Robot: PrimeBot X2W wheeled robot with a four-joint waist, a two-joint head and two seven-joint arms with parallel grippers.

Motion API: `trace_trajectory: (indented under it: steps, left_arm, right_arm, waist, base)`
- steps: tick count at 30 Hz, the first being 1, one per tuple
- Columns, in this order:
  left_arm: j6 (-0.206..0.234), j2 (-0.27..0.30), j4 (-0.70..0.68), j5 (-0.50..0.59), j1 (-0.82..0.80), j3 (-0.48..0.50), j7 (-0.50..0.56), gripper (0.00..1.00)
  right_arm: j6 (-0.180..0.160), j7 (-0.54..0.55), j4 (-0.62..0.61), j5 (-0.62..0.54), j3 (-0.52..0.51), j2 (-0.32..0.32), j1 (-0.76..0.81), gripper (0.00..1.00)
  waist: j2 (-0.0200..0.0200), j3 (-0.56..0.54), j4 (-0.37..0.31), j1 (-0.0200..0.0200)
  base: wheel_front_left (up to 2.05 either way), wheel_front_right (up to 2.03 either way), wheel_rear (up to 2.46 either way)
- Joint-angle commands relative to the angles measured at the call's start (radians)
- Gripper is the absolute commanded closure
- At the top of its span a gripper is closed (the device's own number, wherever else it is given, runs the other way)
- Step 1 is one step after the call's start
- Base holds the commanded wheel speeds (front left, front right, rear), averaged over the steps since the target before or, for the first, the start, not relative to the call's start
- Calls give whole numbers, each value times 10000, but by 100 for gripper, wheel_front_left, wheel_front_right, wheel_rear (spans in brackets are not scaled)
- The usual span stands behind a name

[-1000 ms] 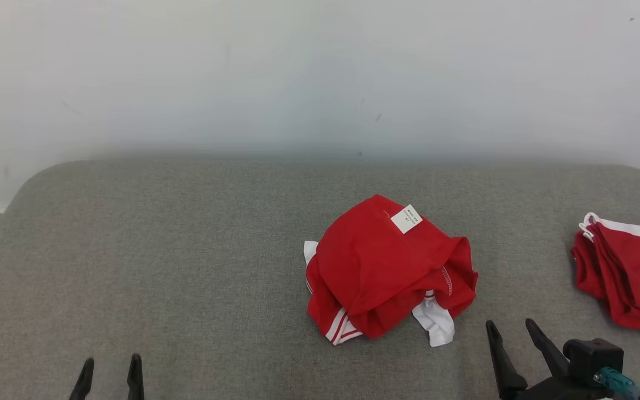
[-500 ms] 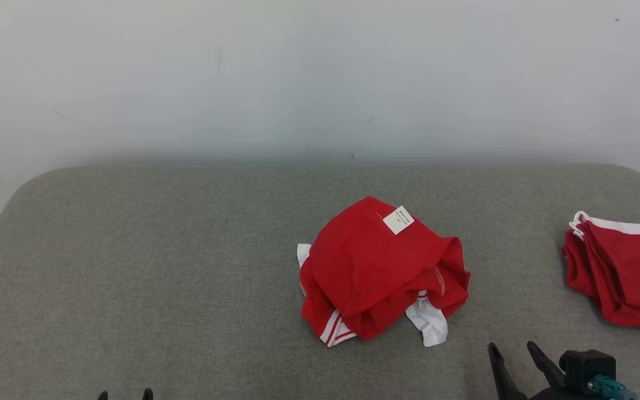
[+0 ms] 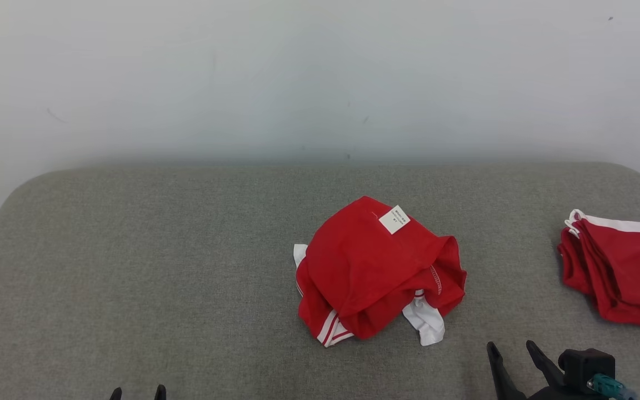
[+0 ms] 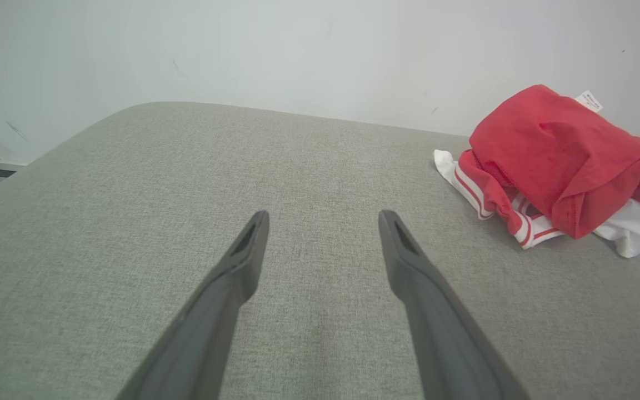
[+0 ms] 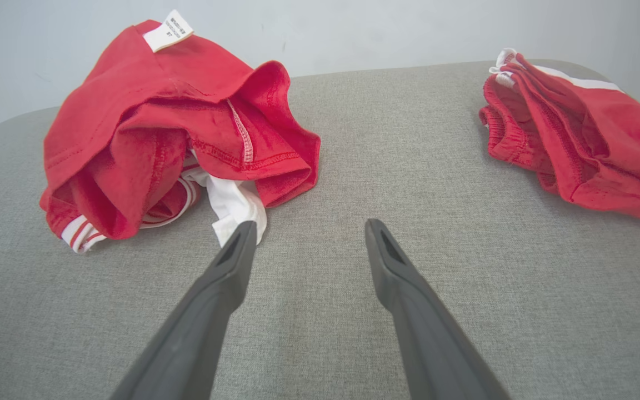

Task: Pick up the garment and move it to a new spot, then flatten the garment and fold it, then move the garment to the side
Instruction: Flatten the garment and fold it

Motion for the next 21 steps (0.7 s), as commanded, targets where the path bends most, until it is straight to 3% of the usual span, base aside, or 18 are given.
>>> trace_trajectory:
  steps: [1,11,17,21]
  left_arm:
    - [29,-1,-1,-19,-108,3,-8,0]
    - [-42,96,-108,-79,-264,-221,139,0]
    - [-162,158,-283,-117,-614,-502,367,0]
    - [-323,232,-304,297,-1383,-1367,708,0]
  right_arm:
    - [-19,-35,-10,-5,5,26,122,0]
    - [-20,-47,27,50,109,79,32,0]
    - [-20,-86,126,95,273,102,-178,0]
    - [-20,-129,175,59,169,100,-163,0]
  waist:
    - [0,9,1,1]
    - [0,118,-157,1]
    - [0,234,-789,1]
    - [0,354,-1229,1]
  base:
    - [0,0,0]
    - [0,0,0]
    - [0,0,0]
    - [0,0,0]
